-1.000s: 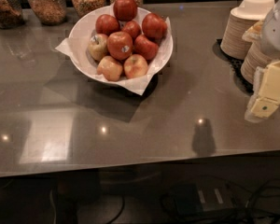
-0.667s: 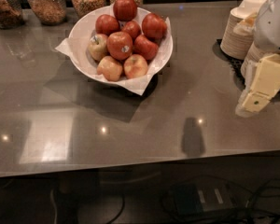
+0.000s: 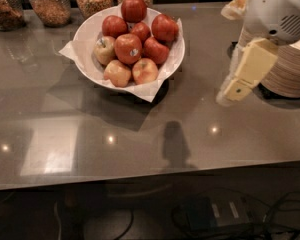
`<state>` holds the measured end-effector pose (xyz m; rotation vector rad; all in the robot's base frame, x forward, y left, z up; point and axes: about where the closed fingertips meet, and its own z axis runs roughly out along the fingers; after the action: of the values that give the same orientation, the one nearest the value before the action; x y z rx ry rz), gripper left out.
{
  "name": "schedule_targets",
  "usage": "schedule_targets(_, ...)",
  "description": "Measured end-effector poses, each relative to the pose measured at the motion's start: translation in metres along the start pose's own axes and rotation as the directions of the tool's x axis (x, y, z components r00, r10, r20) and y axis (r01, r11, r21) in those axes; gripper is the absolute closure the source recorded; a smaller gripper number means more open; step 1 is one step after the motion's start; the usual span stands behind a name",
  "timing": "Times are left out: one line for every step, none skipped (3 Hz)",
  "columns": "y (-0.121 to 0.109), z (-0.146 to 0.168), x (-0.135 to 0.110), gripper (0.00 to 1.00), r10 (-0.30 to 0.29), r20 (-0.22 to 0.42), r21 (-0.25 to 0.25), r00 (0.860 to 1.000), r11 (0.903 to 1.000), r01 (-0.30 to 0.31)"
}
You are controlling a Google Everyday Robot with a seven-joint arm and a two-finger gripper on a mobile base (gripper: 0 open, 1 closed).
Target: Pick apple from white bowl
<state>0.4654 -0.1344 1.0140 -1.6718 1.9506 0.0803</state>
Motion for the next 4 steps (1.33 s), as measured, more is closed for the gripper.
schedule_targets(-0.020, 0.024, -0.035, 0.00, 0.003, 0.108, 0.011, 0.994, 0.9999, -0.004)
schedule_targets(-0.037, 0.049, -0.063, 0.00, -0.014, 0.185, 0.019, 0.983, 0.9998, 0.011)
schedule_targets(-0.055, 0.073, -0.090, 0.00, -0.056, 0.223, 0.040, 0.973, 0.9981, 0.048)
schedule_targets(-0.078, 0.093, -0.109, 0.00, -0.085, 0.216, 0.092, 0.973, 0.9935, 0.067)
